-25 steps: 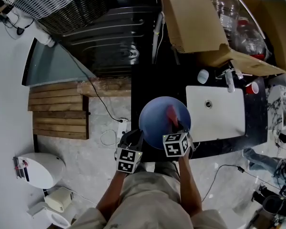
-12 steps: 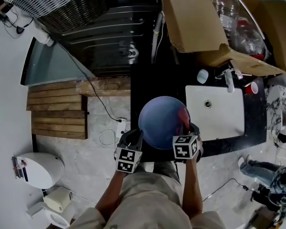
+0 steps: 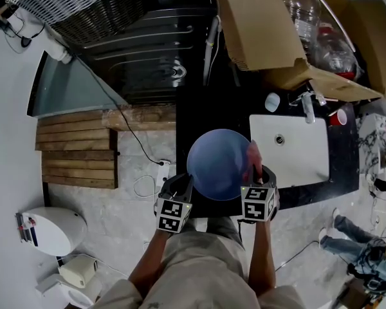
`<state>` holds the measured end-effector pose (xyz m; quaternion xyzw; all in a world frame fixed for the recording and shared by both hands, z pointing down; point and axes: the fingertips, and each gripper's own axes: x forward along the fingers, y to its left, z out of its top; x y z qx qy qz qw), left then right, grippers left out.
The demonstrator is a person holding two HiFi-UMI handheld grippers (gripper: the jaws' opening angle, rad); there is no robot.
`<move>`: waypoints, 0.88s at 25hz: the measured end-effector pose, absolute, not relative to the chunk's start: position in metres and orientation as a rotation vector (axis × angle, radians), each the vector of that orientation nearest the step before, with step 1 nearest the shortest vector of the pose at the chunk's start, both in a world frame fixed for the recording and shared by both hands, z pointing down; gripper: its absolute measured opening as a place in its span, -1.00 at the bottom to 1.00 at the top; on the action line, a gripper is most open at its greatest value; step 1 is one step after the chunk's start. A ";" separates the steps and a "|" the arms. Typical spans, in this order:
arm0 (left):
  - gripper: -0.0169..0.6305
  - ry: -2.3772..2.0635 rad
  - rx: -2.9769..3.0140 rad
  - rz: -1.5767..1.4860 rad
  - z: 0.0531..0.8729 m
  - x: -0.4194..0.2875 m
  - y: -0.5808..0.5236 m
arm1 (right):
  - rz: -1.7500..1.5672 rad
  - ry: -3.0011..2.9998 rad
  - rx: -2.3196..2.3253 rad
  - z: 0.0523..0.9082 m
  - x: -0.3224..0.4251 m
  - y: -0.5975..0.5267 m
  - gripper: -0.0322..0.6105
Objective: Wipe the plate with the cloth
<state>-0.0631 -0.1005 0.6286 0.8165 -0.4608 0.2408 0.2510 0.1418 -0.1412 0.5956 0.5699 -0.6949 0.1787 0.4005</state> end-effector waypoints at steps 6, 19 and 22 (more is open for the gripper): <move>-0.86 -1.252 2.233 0.653 0.626 -0.063 -0.100 | 0.455 -1.843 1.461 0.569 0.123 -0.135 -0.82; -0.86 -1.254 2.253 0.646 0.624 -0.058 -0.100 | 0.570 -2.070 1.278 0.577 0.042 -0.118 -0.82; -0.86 -1.255 2.254 0.647 0.625 -0.059 -0.099 | 0.589 -2.097 1.215 0.585 0.022 -0.112 -0.82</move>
